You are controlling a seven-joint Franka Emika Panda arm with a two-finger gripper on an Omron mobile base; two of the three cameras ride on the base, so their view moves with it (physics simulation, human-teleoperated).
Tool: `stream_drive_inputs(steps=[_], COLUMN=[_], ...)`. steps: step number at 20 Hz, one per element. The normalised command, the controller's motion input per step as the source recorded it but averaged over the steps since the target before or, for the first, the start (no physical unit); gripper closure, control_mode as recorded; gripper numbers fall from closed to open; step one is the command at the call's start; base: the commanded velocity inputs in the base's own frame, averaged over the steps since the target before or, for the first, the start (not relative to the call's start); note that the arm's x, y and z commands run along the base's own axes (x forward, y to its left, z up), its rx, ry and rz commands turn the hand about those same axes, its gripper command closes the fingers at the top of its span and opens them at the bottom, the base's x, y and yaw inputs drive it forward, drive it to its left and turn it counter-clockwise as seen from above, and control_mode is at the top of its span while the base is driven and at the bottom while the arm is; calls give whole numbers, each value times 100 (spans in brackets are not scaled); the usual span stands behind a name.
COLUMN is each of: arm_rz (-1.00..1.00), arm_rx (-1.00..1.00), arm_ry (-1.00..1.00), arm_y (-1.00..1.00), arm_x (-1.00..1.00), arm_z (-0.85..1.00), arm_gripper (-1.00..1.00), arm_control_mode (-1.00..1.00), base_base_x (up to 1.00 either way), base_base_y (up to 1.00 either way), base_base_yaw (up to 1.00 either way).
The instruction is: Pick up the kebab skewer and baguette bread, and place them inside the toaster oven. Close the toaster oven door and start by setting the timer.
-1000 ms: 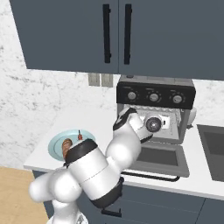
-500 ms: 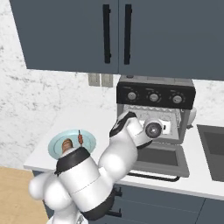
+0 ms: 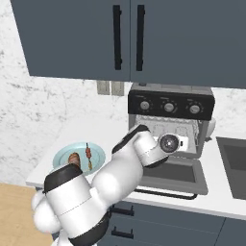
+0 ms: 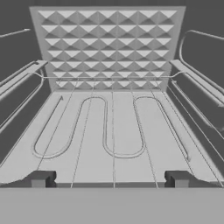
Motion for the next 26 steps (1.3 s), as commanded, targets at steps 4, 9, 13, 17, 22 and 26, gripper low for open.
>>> stream_drive_inputs(steps=[4, 9, 13, 17, 22, 26], arm_rz=[0, 0, 0, 0, 0, 0], arm_rx=[0, 0, 0, 0, 0, -1], arm_ry=[6, 3, 7, 10, 4, -4], arm_y=[0, 0, 0, 0, 0, 7], arm_x=[-64, -61, -48, -49, -36, -48], arm_z=[-68, -62, -38, -35, -5, 71], arm_gripper=[-100, -100, -100, -100, -100, -100], arm_control_mode=[-100, -100, -100, -100, -100, -100], base_base_x=[0, 0, 0, 0, 0, 0], base_base_y=[0, 0, 0, 0, 0, 0], base_base_yaw=[0, 0, 0, 0, 0, 0])
